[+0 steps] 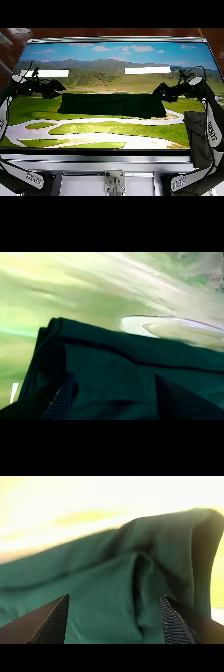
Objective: Fold the shirts.
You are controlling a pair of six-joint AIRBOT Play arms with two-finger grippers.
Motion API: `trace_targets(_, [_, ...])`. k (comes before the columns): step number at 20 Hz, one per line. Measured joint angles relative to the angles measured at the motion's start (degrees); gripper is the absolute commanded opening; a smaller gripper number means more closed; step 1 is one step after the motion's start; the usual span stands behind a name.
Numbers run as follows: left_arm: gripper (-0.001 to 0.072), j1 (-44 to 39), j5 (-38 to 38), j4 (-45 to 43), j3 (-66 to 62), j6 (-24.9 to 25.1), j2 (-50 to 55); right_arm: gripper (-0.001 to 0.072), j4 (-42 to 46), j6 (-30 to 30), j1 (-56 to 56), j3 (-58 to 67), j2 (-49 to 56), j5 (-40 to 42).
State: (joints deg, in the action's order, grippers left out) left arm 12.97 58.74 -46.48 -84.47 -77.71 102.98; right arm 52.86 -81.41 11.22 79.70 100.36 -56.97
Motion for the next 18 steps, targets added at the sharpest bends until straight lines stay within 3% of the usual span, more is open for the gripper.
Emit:
trace_targets(7, [0.0572,4.83,19.47,-0.44,-3.63,-1.66,-1.75,0.0674,11.37,0.85,3.78,0.04,-0.37,-11.13])
trace_targets(14, [0.0571,1.27,26.95,-0.44,-4.04,-1.33,-8.22,0.0664,0.46,3.45,4.63,0.11,5.62,-12.35])
trace_targets(15, [0.0552,0.31,27.19,-0.42,-4.11,-1.27,-8.87,0.0514,-1.86,3.67,4.63,0.11,6.54,-12.33])
trace_targets(16, [0.0406,-0.74,27.39,-0.42,-4.09,-1.25,-9.25,0.0224,-2.91,3.93,4.52,0.07,7.28,-12.04])
trace_targets(17, [0.0335,-1.86,27.36,-0.44,-4.09,-1.22,-9.53,0.0071,-3.43,4.07,4.52,0.00,7.93,-11.47])
trace_targets(18, [0.0268,-3.13,27.36,-0.42,-4.09,-1.07,-9.81,0.0063,-4.07,4.07,4.68,-0.02,8.24,-11.63])
